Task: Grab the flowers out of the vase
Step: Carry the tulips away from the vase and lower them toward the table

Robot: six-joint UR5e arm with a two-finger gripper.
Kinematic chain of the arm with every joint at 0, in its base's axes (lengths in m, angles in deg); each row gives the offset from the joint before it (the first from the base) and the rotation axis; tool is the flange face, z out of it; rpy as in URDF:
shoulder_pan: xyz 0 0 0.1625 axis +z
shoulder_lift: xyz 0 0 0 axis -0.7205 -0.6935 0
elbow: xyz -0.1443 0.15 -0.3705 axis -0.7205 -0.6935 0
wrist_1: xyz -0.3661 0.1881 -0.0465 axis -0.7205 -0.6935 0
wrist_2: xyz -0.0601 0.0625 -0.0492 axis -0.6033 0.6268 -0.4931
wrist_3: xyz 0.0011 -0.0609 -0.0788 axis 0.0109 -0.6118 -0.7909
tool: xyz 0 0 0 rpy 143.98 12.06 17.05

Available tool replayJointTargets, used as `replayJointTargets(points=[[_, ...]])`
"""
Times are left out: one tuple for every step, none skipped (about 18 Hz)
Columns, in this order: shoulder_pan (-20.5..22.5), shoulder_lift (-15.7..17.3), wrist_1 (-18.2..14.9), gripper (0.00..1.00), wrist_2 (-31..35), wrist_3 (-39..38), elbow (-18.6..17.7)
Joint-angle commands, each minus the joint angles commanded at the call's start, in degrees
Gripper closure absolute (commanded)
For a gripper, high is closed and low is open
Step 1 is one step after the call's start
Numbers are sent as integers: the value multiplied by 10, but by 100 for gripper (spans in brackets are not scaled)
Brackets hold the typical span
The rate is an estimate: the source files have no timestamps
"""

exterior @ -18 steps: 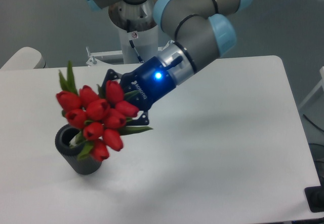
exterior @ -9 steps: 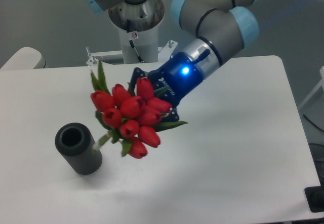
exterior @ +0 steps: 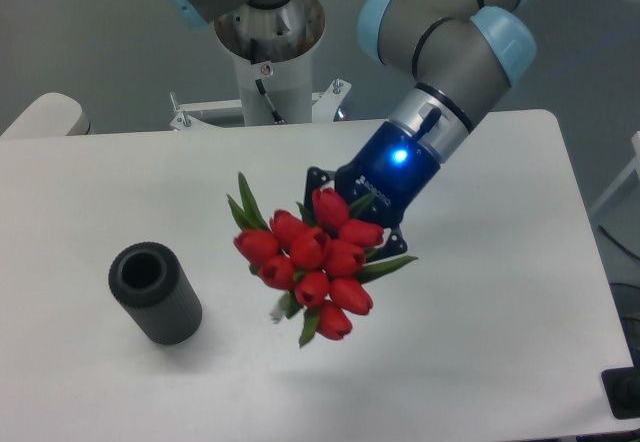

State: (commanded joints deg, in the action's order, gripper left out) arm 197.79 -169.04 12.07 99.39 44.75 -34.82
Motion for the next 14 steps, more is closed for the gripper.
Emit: replayJointTargets(points=[[0, -2, -1, 78, 15, 4, 4], [0, -5, -1, 78, 31, 9, 6], [0, -5, -1, 78, 50, 12, 7], [-2, -5, -2, 78, 74, 18, 8], [-5, -4, -3, 78, 99, 23, 7], [-9, -4, -4, 78, 126, 31, 6], [-14, -1, -7, 78, 156, 40, 4], [-26, -1, -8, 78, 189, 42, 4], [-39, 0, -8, 78, 225, 42, 4], [-47, 1, -8, 78, 262, 44, 4], [-56, 1, -9, 78, 293, 44, 4], [-64, 0, -10, 78, 315, 44, 4], [-69, -1, -14, 78, 328, 44, 4], [-70, -1, -23, 78, 338, 45, 4]])
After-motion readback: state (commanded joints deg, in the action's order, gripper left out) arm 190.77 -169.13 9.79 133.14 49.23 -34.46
